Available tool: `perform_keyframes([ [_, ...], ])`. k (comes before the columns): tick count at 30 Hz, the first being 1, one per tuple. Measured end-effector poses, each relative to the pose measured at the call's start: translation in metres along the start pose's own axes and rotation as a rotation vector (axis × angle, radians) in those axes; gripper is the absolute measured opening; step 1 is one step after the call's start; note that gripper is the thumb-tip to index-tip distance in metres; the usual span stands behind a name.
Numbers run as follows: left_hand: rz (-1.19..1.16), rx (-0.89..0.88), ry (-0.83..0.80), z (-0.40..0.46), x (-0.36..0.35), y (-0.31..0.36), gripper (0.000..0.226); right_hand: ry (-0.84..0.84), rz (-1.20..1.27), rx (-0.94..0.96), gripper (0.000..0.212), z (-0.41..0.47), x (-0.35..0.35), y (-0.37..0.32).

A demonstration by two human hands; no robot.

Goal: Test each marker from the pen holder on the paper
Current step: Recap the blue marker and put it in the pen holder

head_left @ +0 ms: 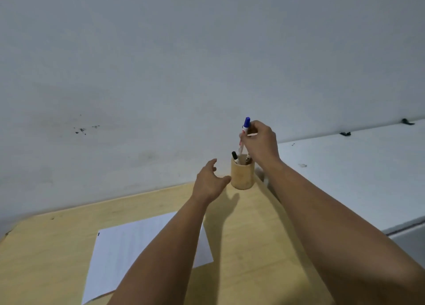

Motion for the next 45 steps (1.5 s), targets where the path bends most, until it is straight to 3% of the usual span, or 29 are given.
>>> perform_keyframes([
  [6, -0.007, 0.025, -0.034, 0.05, -0.05, -0.027, 0.102, -0.03, -0.212, -0.019, 0.015, 0.024, -0.028, 0.041],
  [13, -0.117, -0.035, -0.037, 0.068, -0.077, -0.031, 0.099, 0.007, -0.251, 0.038, 0.016, 0.043, -0.033, 0.063],
  [20, -0.071, -0.048, -0.016, 0.063, -0.077, -0.029, 0.084, -0.15, -0.405, 0.023, 0.019, 0.038, -0.031, 0.076],
  [27, -0.029, -0.046, 0.008, 0.062, -0.075, -0.028, 0.071, -0.174, -0.272, -0.123, 0.052, 0.027, -0.026, 0.085],
  [31, -0.008, -0.03, 0.01, 0.062, -0.076, -0.024, 0.065, -0.23, -0.365, -0.205, 0.039, 0.02, -0.02, 0.091],
  [34, 0.035, -0.018, -0.01, 0.064, -0.076, -0.021, 0.072, -0.175, -0.299, -0.212, 0.019, 0.018, -0.015, 0.083],
  [37, 0.084, -0.002, -0.042, 0.062, -0.072, -0.017, 0.083, -0.108, -0.133, -0.228, 0.021, 0.019, -0.003, 0.066],
  [41, 0.162, 0.023, -0.048, 0.052, -0.055, -0.005, 0.095, 0.015, 0.059, -0.112, 0.024, 0.024, 0.025, 0.032],
  [45, 0.223, -0.019, 0.031, 0.033, -0.019, 0.018, 0.089, 0.078, 0.336, -0.091, 0.009, 0.022, 0.045, -0.011],
])
Point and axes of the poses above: each hand's wrist, its own z-axis towards the middle knuckle, its own x-axis out of the back of the hand, y = z × x, the point moved 2 cm from there along z, towards the middle knuckle, and after that the axes turned 2 degrees about -y, right-handed, at the moved point
